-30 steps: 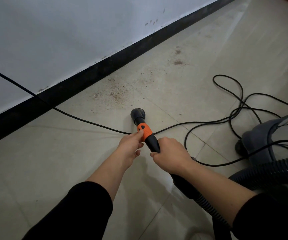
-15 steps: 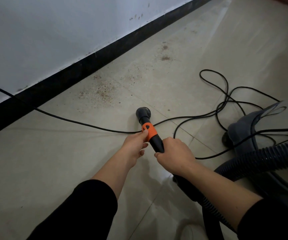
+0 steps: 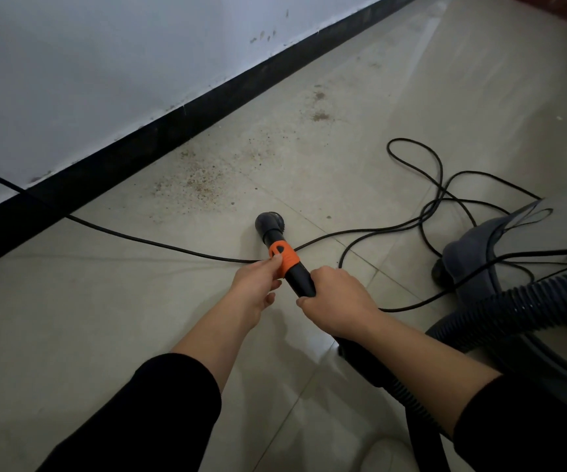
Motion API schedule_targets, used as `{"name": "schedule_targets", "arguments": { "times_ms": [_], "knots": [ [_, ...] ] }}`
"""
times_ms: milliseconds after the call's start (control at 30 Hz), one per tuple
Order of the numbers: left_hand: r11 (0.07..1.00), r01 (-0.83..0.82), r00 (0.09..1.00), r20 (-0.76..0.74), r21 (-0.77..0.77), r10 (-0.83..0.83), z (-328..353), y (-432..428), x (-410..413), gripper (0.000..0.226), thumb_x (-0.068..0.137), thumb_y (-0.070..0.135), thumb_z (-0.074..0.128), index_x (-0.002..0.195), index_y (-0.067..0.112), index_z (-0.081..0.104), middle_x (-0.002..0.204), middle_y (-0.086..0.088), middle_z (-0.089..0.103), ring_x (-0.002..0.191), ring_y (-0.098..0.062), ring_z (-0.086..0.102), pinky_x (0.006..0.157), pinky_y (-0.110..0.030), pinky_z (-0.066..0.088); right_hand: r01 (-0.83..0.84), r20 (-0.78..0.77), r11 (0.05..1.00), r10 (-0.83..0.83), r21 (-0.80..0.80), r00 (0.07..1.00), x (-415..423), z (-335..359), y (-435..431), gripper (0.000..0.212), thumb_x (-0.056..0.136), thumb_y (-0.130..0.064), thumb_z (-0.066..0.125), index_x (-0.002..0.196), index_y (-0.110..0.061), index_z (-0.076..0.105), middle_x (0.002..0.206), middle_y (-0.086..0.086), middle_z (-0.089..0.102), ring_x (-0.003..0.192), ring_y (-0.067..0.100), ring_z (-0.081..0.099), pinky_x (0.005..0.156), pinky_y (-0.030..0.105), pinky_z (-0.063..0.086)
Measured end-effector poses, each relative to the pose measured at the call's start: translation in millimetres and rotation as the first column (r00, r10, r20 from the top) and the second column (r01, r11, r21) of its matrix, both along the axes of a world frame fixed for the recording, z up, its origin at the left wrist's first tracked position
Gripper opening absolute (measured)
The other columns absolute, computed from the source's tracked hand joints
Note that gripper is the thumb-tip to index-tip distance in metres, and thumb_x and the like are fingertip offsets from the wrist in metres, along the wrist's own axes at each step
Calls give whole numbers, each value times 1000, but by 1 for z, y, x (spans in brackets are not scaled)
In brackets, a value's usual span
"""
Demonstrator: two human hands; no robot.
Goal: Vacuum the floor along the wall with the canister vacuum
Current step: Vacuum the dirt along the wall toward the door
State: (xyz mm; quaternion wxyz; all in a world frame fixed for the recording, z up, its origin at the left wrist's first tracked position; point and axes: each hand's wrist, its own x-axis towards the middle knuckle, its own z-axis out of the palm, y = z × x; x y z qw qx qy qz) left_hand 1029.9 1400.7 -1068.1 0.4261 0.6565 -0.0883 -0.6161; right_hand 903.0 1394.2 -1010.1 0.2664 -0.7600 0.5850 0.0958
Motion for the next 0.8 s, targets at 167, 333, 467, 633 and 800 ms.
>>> {"name": "schedule_targets", "arguments": {
  "times_ms": [167,333,467,633,800],
  "knots": [
    [993,-115,993,-14,-11,114,2,5,28,38,95,36,59,125,13,61,117,-2,67,90,-10,58,65,-24,41,-48,47,999,47,22,998,31,2,-5,13,87,-26,58,90,-14,53,73,-1,51,67,21,53,58,29,39],
    [973,-228,973,-44,-37,227,6,5,52,36,97,32,57,127,12,60,124,-5,64,102,-15,56,67,-25,40,-103,104,994,98,39,990,64,-1,-15,15,86,-26,58,90,-12,54,74,2,53,74,27,57,60,30,40],
    [950,-309,951,-38,-48,307,3,5,70,36,96,32,59,127,14,60,120,-3,65,100,-13,57,68,-23,41,-176,112,982,168,62,979,84,0,-29,16,86,-26,59,86,-12,51,69,0,49,71,26,54,58,29,37],
    [942,-333,942,-64,-50,329,3,-2,72,37,93,32,62,126,15,61,111,-1,65,100,-12,56,68,-22,39,-238,113,963,224,123,968,85,2,-50,16,86,-24,60,83,-12,50,70,1,51,71,25,56,56,28,39],
    [934,-358,931,-87,-20,355,11,-22,55,37,91,34,64,124,15,62,113,-3,64,93,-11,55,65,-22,38,-187,136,967,165,175,977,71,9,-71,19,85,-22,61,75,-14,47,69,2,50,69,25,55,51,26,36]
  ]
}}
